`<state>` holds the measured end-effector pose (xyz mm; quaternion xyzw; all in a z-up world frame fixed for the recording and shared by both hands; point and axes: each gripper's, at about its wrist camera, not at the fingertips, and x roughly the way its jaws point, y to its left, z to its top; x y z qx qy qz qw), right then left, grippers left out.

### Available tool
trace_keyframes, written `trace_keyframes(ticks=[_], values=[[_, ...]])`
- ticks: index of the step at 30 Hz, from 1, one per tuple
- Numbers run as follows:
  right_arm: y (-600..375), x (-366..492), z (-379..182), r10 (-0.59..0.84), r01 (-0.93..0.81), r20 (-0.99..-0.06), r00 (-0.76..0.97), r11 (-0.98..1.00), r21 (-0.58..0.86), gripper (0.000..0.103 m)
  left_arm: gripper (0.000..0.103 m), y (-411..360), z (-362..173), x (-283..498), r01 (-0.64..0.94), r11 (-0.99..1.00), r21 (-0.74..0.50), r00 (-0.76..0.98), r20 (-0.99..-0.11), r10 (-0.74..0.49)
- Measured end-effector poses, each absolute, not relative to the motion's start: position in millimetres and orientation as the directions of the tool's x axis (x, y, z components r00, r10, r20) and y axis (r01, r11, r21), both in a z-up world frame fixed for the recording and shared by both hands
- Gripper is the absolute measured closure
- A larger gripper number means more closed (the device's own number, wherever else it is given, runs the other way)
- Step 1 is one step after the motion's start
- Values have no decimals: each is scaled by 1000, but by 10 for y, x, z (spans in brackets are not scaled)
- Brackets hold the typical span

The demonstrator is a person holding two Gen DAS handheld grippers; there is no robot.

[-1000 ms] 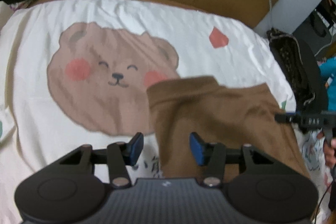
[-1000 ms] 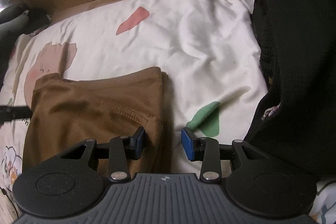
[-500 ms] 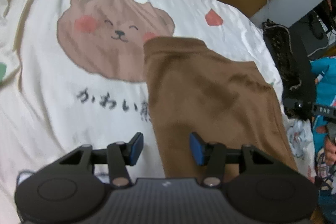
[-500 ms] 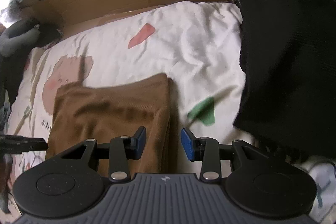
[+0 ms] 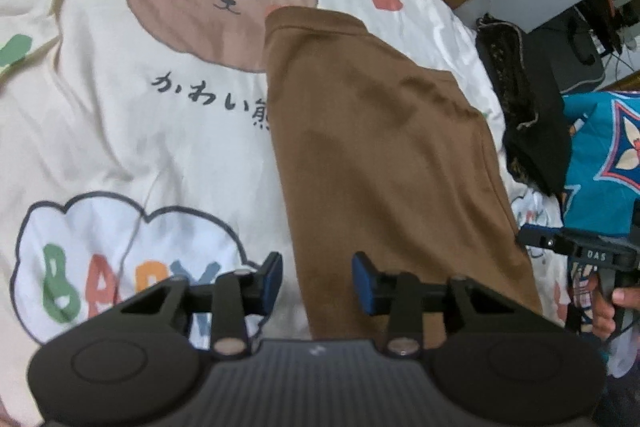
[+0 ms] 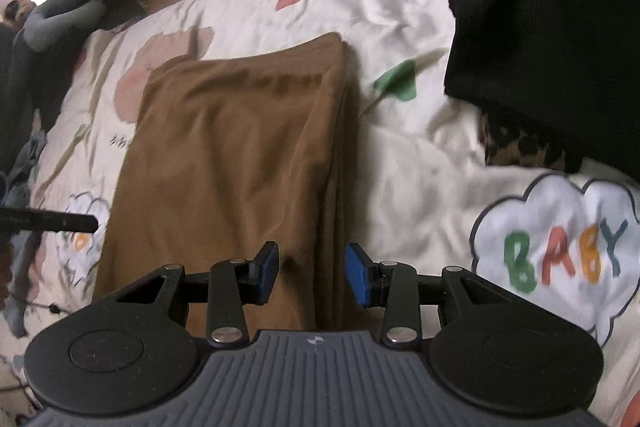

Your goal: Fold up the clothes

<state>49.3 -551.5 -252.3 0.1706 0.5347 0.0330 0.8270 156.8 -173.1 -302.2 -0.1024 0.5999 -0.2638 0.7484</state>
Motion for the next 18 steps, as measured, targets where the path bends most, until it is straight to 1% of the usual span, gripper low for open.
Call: trace_keyframes(ticks=[3,6,9,11,15,18], values=[[-5516,405,-2460,258,132,-854,452,927,350,59,63,-1636,-2950,1530,263,832,-488,149,-832,-535],[-5484,370,-2441,287,117,-835,469,917,381,59,63,-1521,-2918,1478,220,823,-524,142,-817,-558],[-5410,362,-2554,259,116,-869,421,935,335,59,63,-1464,-2903,1380,196,815,-546,131,-809,-573],[-5429,314,-2620,217,152,-886,410,941,301,59,63,-1450,-2905,1297,197,808,-556,122,-804,-582],[-5483,162,-2669,163,221,-888,431,935,279,59,63,-1497,-3061,1100,198,810,-553,67,-816,-574],[-5487,59,-2689,139,240,-889,437,934,265,59,66,-1548,-3186,983,218,810,-545,15,-828,-561]])
